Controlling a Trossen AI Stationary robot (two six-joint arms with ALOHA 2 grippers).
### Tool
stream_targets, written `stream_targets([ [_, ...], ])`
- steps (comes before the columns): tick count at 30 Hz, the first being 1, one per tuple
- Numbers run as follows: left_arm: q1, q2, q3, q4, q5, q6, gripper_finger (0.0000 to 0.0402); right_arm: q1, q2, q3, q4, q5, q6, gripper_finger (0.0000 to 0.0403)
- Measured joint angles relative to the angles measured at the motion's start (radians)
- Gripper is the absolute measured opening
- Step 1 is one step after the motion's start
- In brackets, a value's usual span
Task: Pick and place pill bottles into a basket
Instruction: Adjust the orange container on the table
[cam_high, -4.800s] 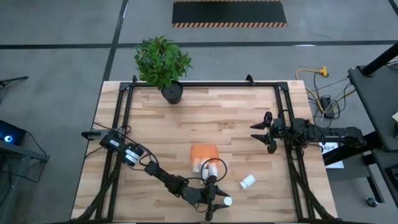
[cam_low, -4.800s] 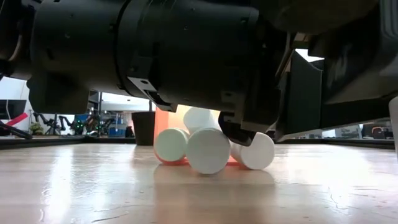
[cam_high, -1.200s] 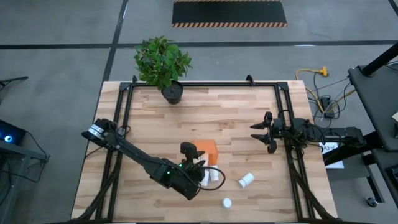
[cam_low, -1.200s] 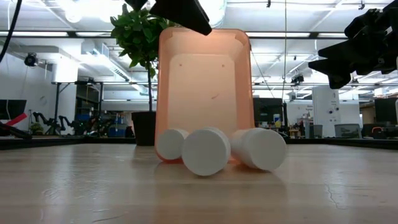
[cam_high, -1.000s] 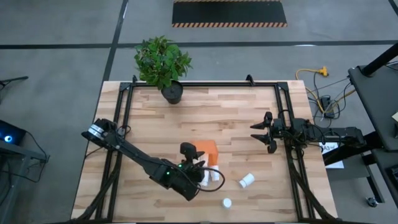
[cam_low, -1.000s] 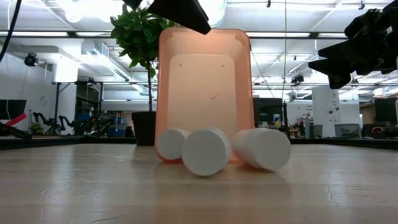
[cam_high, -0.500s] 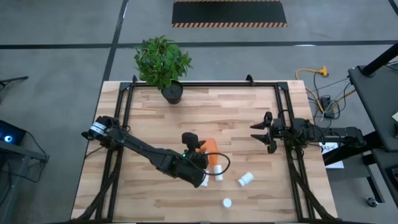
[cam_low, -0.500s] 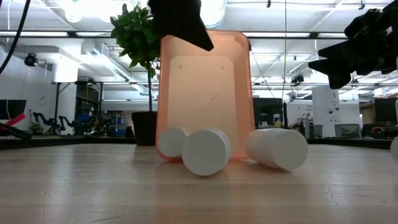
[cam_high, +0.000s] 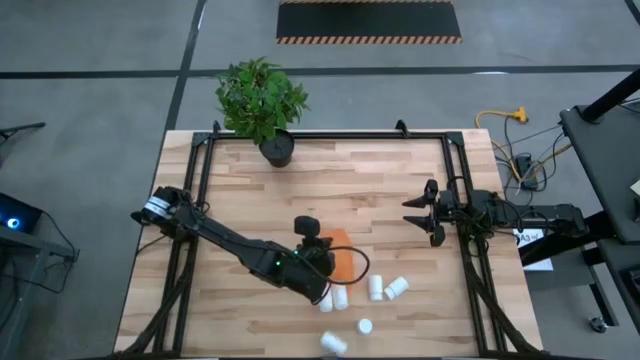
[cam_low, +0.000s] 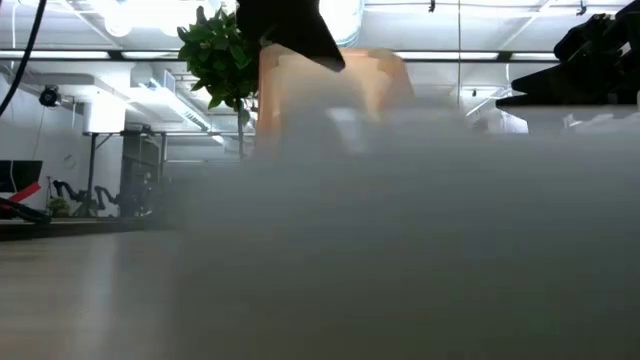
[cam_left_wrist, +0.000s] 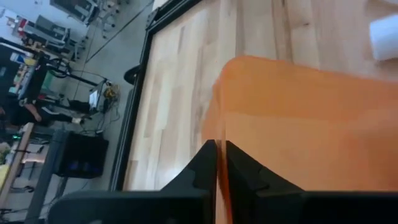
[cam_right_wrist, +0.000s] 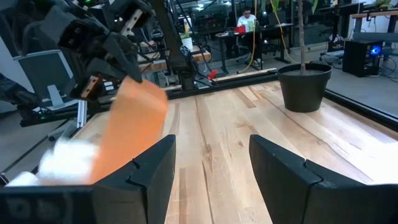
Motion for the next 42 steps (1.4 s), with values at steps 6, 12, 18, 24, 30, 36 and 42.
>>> stream_targets([
  [6, 0.001, 0.0, 0.0, 0.0, 0.001, 0.0, 0.0, 0.0, 0.0, 0.0, 0.0, 0.0, 0.0, 0.0194],
  [12, 0.001, 0.0, 0.0, -0.001, 0.001, -0.001, 0.0, 0.0, 0.0, 0.0, 0.0, 0.0, 0.0, 0.0194],
  [18, 0.005, -0.002, 0.0, -0.044, 0.002, -0.158, 0.0, 0.0, 0.0, 0.0, 0.0, 0.0, 0.0, 0.0194],
  [24, 0.017, -0.006, 0.0, -0.156, 0.029, -0.513, 0.0, 0.0, 0.0, 0.0, 0.0, 0.0, 0.0, 0.0194],
  [30, 0.015, -0.006, -0.001, -0.158, 0.047, -0.735, 0.0, 0.0, 0.0, 0.0, 0.0, 0.0, 0.0, 0.0194],
  [36, 0.019, -0.006, -0.021, -0.163, 0.045, -1.035, 0.0, 0.0, 0.0, 0.0, 0.0, 0.0, 0.0, 0.0194],
  [42, 0.019, -0.006, -0.06, -0.166, 0.049, -1.309, 0.0, 0.0, 0.0, 0.0, 0.0, 0.0, 0.0, 0.0194],
])
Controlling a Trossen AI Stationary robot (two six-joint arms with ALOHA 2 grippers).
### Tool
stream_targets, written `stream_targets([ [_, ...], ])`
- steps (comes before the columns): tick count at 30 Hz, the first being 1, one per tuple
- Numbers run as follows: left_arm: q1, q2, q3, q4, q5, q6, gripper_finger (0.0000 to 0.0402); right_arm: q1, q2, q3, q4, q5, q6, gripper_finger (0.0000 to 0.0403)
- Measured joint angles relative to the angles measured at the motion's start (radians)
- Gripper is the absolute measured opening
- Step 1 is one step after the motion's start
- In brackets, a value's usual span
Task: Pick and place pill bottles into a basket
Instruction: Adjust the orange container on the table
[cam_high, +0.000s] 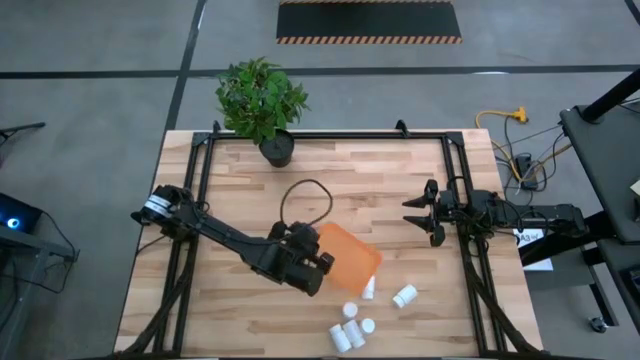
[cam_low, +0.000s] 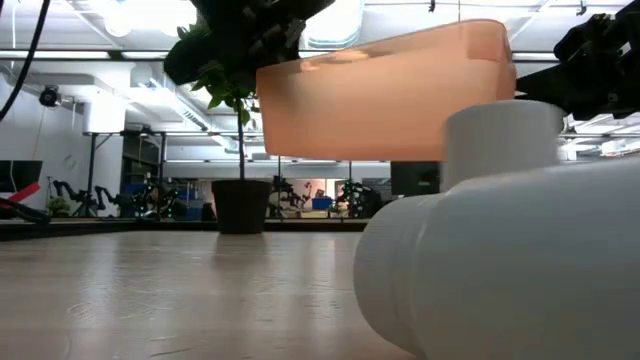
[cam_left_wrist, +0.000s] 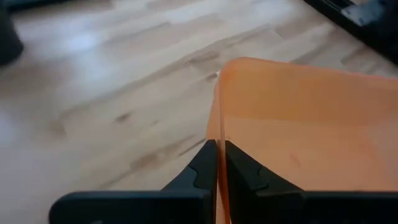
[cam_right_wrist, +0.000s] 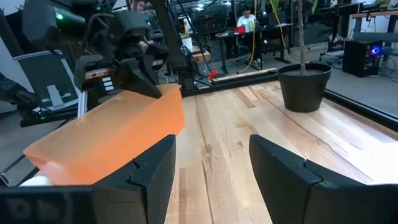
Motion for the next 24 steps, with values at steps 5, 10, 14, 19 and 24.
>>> stream_targets([
  [5, 0.002, 0.0, -0.056, -0.001, 0.002, -0.248, 0.0, 0.0, 0.0, 0.0, 0.0, 0.0, 0.0, 0.0194],
  [10, 0.002, 0.0, -0.112, -0.027, 0.006, -0.402, 0.0, 0.0, 0.0, 0.0, 0.0, 0.0, 0.0, 0.0194],
  [14, 0.003, 0.0, -0.141, -0.136, 0.005, -0.525, 0.0, 0.0, 0.0, 0.0, 0.0, 0.0, 0.0, 0.0194],
  [19, 0.01, 0.006, -0.179, -0.192, 0.005, -0.576, 0.0, 0.0, 0.0, 0.0, 0.0, 0.0, 0.0, 0.0194],
  [24, 0.016, 0.011, -0.219, -0.114, 0.02, -0.579, 0.0, 0.0, 0.0, 0.0, 0.0, 0.0, 0.0, 0.0194],
])
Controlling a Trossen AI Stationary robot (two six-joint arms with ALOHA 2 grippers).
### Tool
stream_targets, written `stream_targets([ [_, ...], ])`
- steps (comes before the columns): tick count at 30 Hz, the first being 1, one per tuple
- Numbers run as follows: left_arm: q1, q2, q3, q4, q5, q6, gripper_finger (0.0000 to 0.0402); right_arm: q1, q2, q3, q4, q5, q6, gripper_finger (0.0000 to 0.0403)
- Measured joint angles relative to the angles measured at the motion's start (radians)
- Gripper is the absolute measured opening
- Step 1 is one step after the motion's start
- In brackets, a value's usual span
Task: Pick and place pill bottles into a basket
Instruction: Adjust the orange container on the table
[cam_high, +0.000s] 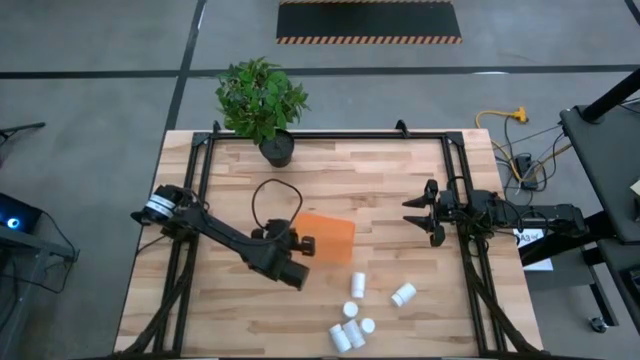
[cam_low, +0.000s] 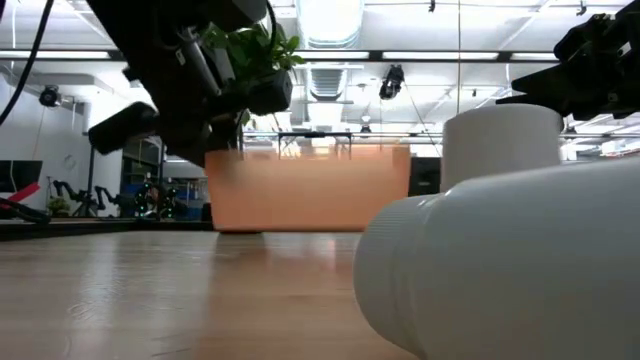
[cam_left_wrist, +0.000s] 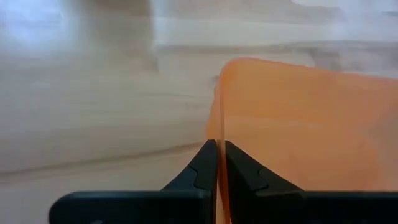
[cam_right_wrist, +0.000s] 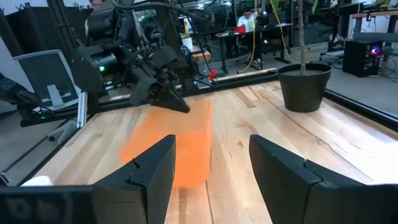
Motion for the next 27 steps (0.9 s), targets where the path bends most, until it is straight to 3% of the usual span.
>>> stream_targets([
  [9, 0.023, 0.004, -0.09, 0.215, 0.007, 0.003, 0.0, 0.0, 0.0, 0.0, 0.0, 0.0, 0.0, 0.0194],
  [22, 0.025, 0.0, -0.098, 0.264, -0.018, 0.194, 0.0, 0.0, 0.0, 0.0, 0.0, 0.0, 0.0, 0.0194],
  [27, 0.025, -0.006, -0.098, 0.303, -0.047, 0.194, 0.0029, 0.0, 0.0, 0.0, 0.0, 0.0, 0.0, 0.0194],
])
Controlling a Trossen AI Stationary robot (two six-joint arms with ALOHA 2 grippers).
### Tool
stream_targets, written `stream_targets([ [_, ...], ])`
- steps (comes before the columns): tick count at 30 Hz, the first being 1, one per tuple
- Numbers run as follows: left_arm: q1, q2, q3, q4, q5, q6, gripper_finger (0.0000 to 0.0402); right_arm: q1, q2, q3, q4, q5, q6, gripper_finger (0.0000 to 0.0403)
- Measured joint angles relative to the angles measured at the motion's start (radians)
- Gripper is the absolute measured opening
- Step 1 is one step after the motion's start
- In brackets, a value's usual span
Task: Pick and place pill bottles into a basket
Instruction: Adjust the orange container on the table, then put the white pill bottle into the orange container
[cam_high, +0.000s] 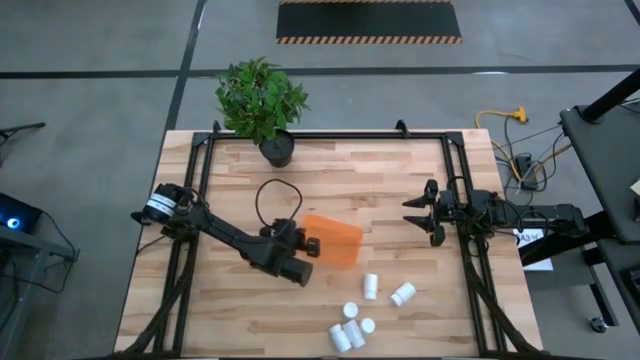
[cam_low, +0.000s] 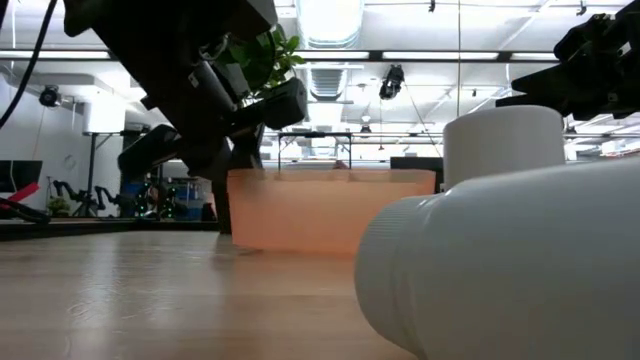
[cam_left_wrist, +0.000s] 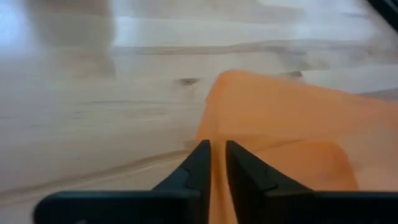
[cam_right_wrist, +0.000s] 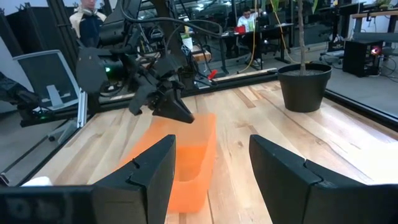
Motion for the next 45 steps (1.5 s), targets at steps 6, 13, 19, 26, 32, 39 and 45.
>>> stream_targets([
  [6, 0.0, 0.0, 0.0, 0.013, 0.0, 0.0, 0.0098, 0.0, 0.0, 0.0, 0.0, 0.0, 0.0, 0.0194],
  [13, -0.014, -0.081, 0.003, 0.04, -0.013, 0.067, 0.0159, 0.0, 0.0, 0.0, 0.0, 0.0, 0.0, 0.0194],
  [19, -0.055, -0.228, 0.003, 0.167, -0.129, 0.431, 0.0173, 0.0, 0.0, 0.0, 0.0, 0.0, 0.0, 0.0194],
  [26, -0.091, -0.405, 0.002, 0.45, -0.094, 1.04, 0.0174, 0.0, 0.0, 0.0, 0.0, 0.001, 0.0, 0.0194],
  [32, -0.093, -0.512, 0.0, 0.675, 0.06, 1.314, 0.0174, 0.0, 0.0, 0.0, 0.0, 0.0, 0.0, 0.0194],
  [39, -0.092, -0.572, -0.007, 0.712, 0.075, 1.337, 0.0174, 0.0, 0.0, 0.0, 0.0, 0.002, -0.017, 0.0194],
  [45, -0.091, -0.569, -0.015, 0.712, 0.024, 1.329, 0.0174, 0.0, 0.0, 0.0, 0.002, 0.002, -0.099, 0.0194],
])
